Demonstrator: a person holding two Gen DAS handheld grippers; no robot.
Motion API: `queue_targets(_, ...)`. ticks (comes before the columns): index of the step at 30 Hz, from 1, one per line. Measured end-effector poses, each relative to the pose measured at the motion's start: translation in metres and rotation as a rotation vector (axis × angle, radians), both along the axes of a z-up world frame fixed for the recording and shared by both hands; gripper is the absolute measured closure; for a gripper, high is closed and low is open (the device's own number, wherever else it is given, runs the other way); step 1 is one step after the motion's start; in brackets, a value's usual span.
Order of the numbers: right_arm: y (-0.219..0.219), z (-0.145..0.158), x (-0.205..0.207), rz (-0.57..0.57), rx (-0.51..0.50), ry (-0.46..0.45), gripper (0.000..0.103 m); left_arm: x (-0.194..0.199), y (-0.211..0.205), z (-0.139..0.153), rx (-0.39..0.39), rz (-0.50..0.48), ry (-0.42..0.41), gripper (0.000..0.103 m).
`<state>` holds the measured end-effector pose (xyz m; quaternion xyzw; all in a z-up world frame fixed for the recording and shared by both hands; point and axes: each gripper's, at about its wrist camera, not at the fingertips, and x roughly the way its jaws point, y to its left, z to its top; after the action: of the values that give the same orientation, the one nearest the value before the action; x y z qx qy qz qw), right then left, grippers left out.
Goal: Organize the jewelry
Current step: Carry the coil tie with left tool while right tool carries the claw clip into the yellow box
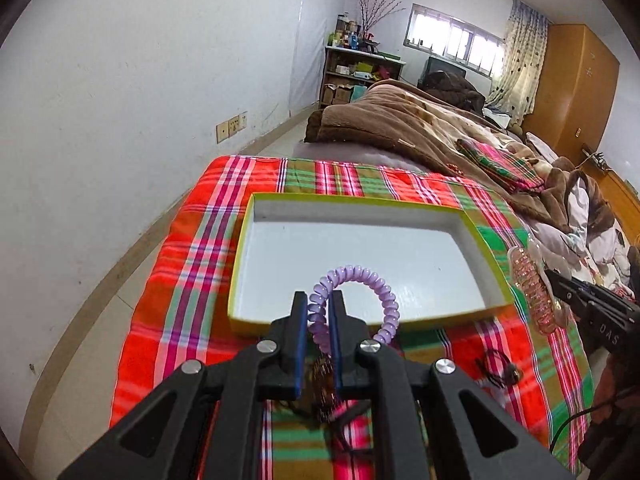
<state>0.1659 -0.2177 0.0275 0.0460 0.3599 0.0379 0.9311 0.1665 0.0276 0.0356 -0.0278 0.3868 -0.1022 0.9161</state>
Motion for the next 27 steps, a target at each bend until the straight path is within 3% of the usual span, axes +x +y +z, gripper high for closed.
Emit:
queue_targets(15,0.011,-0.018,0.065,-0.005,-0.043,0.036,0.091,0.068,0.005,-0.027,-0.03,0.028,0.043,0.092)
queue_targets(27,0.009,-0.034,0.102,-0.029,-0.046,0.088,0.091,0.101,0.003,-0.045,0.008,0.028,0.079,0.092)
